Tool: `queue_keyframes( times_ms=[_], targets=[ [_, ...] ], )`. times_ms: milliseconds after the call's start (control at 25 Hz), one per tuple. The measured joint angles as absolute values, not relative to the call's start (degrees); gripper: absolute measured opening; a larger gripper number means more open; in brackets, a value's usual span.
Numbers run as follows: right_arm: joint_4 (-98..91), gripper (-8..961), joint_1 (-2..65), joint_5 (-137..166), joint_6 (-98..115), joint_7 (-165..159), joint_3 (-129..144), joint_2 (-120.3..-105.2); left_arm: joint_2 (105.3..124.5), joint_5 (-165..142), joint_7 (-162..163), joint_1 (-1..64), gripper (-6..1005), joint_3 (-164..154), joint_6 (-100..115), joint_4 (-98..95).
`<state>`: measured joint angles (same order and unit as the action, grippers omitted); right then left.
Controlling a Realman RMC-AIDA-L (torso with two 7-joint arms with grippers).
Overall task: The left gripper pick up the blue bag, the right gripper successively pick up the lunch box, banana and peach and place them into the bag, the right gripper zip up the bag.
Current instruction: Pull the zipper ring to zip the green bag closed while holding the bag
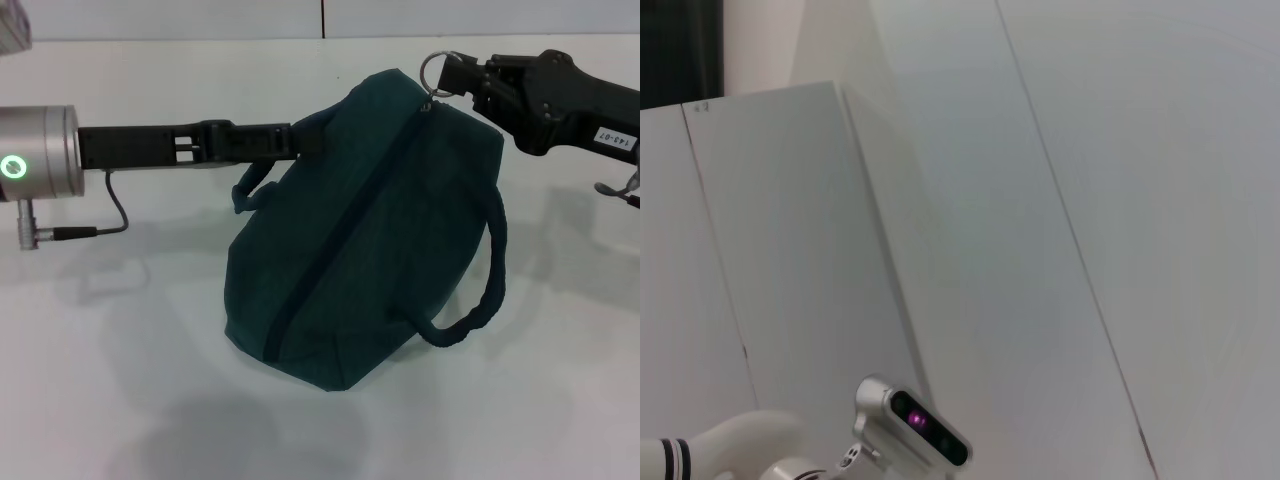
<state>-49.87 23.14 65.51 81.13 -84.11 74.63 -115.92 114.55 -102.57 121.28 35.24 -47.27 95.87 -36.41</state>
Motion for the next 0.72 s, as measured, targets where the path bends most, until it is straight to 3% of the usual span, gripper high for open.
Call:
queue_keyframes(
  times_ms=[720],
  targets=[
    [-48.2, 24, 23.7, 64.3, 81.1, -82.9, 74.9, -115.75, 116.08, -104.6, 119.4, 37.0, 773, -51.4, 97.1, -39.7]
  ],
)
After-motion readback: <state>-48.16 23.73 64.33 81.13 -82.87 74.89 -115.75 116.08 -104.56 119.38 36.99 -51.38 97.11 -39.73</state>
